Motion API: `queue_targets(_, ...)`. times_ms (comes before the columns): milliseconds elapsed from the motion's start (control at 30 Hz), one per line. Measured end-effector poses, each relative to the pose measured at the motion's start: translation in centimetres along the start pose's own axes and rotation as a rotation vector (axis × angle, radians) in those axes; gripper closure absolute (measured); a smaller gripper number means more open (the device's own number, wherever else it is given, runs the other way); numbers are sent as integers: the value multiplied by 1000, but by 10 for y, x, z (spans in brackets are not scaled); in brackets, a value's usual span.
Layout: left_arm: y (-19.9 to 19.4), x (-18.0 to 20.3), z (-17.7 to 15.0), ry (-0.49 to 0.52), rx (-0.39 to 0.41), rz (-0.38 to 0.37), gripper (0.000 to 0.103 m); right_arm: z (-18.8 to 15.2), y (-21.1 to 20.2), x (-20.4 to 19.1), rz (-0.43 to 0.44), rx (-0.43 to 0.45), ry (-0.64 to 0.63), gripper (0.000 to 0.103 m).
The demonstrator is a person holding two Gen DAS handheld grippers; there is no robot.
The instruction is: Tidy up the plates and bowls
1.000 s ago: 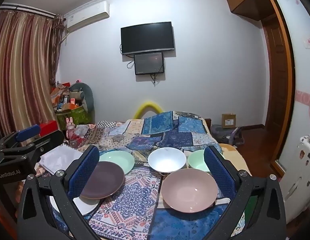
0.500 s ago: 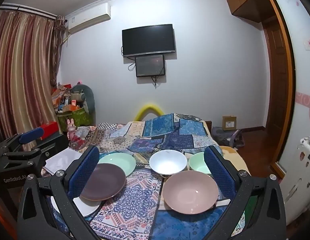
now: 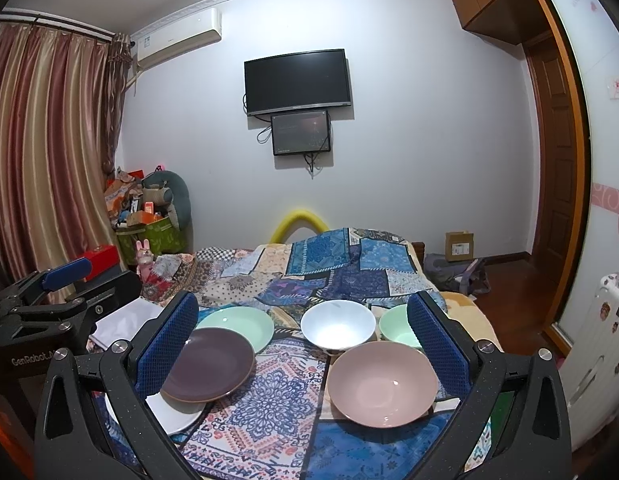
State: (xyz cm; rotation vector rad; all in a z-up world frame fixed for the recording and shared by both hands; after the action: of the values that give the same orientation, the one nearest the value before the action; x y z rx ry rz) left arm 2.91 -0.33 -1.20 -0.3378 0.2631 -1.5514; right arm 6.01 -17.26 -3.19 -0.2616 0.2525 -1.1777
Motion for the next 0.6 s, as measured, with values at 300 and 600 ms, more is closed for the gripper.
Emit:
queue_targets(300,0,0,0,-1,0,-4,0,0,0,0,-1,0,1,0)
queue_targets(600,-1,-1,0,6,3,-3,0,-1,0,1,-1,2,9,0)
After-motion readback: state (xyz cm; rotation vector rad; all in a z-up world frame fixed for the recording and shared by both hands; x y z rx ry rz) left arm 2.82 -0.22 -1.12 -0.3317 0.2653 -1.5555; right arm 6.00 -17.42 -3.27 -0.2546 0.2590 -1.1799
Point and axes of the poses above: each gripper's, at about its wrist camera, not at the fingertips, and y roughly the way its jaws point, x to its right, z to its top, the point moved 3 cm from there along y, roughly the way its jaws point, and after that the axes turned 5 degrees about -x, right-handed, at the moved point
